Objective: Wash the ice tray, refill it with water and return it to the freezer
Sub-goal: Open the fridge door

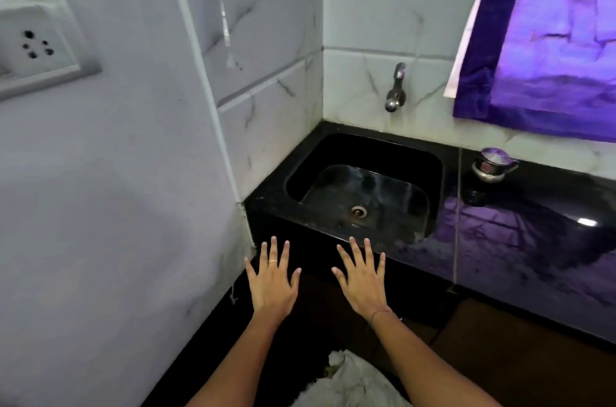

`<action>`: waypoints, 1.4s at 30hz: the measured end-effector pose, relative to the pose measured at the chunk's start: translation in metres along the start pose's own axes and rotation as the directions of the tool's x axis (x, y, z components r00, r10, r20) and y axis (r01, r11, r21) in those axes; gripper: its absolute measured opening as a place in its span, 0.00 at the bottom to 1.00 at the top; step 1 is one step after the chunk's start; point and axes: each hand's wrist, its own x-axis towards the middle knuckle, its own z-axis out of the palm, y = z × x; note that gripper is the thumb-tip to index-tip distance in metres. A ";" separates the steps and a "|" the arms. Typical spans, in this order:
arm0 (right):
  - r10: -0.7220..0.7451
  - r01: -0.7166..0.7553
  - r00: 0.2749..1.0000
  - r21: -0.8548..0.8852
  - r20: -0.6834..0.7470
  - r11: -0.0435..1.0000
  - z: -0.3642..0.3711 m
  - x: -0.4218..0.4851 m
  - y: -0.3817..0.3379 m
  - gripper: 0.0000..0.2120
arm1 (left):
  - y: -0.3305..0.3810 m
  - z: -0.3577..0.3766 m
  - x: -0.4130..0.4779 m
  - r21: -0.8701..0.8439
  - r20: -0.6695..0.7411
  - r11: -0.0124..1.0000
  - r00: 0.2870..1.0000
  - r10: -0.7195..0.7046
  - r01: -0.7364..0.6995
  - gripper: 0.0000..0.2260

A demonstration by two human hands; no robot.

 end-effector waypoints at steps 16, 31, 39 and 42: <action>-0.550 0.555 0.752 0.101 0.364 0.825 0.027 -0.079 -0.033 0.32 | -0.003 0.032 -0.191 -0.026 0.127 0.781 0.777 -0.616 0.623 0.29; -0.783 0.845 0.310 0.222 0.539 0.487 0.050 -0.188 -0.098 0.31 | -0.001 0.043 -0.364 -0.058 0.213 0.328 0.333 -0.918 0.943 0.29; -0.802 0.877 -0.032 0.401 0.596 0.263 0.058 -0.301 -0.139 0.30 | 0.015 0.043 -0.487 -0.102 0.308 -0.073 -0.038 -0.951 0.992 0.29; -0.803 0.870 -0.148 0.462 0.578 0.172 0.054 -0.342 -0.153 0.31 | 0.025 0.045 -0.526 -0.125 0.340 -0.208 -0.155 -0.928 0.970 0.29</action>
